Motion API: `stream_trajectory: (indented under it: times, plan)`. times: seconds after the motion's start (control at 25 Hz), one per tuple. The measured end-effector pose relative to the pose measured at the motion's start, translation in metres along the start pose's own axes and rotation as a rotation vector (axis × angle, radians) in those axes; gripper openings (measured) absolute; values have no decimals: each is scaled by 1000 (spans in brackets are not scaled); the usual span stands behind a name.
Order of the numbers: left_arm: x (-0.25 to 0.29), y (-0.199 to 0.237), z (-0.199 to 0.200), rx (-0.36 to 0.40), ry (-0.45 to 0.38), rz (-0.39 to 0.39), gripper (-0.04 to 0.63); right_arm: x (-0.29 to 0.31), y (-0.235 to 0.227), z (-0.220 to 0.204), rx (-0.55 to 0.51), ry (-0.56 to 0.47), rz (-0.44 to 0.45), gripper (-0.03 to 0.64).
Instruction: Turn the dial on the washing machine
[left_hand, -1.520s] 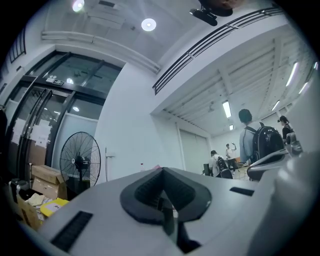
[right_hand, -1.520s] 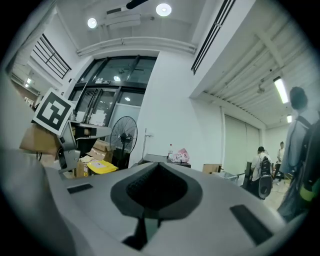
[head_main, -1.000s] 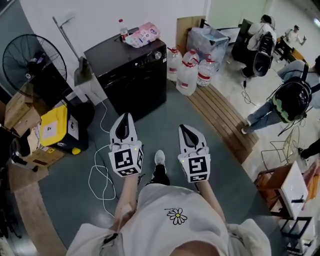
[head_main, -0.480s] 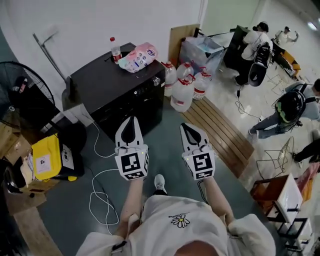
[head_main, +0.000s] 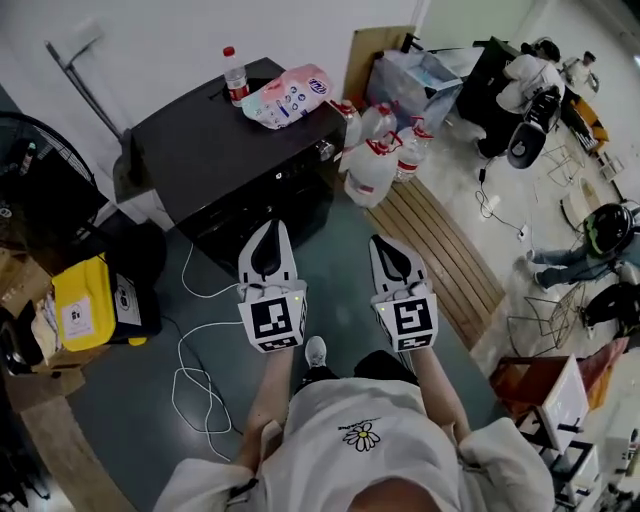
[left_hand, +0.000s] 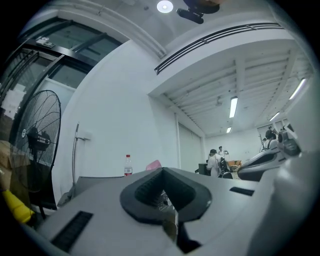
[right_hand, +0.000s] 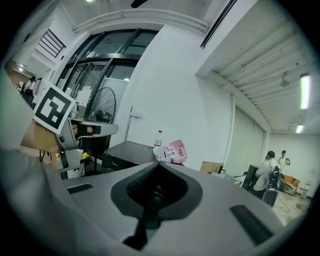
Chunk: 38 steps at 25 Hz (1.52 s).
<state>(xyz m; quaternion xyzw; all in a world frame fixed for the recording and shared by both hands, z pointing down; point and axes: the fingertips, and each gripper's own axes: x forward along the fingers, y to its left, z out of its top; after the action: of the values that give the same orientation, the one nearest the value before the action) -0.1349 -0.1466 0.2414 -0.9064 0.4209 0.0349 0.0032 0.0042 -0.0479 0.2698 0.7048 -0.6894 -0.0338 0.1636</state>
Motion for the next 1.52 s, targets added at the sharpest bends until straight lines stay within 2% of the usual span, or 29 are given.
stream_trajectory:
  times: [0.24, 0.4, 0.72, 1.52]
  plan:
    - [0, 12, -6, 14, 11, 74, 0, 23, 10, 0, 9, -30, 91, 5]
    - [2, 11, -4, 31, 4, 112, 0, 34, 4, 2, 20, -69, 108, 5]
    - [1, 19, -7, 58, 26, 160, 0, 48, 18, 0, 54, -81, 166, 5]
    - [-6, 47, -10, 51, 22, 232, 0, 77, 39, 0, 31, -111, 213, 4]
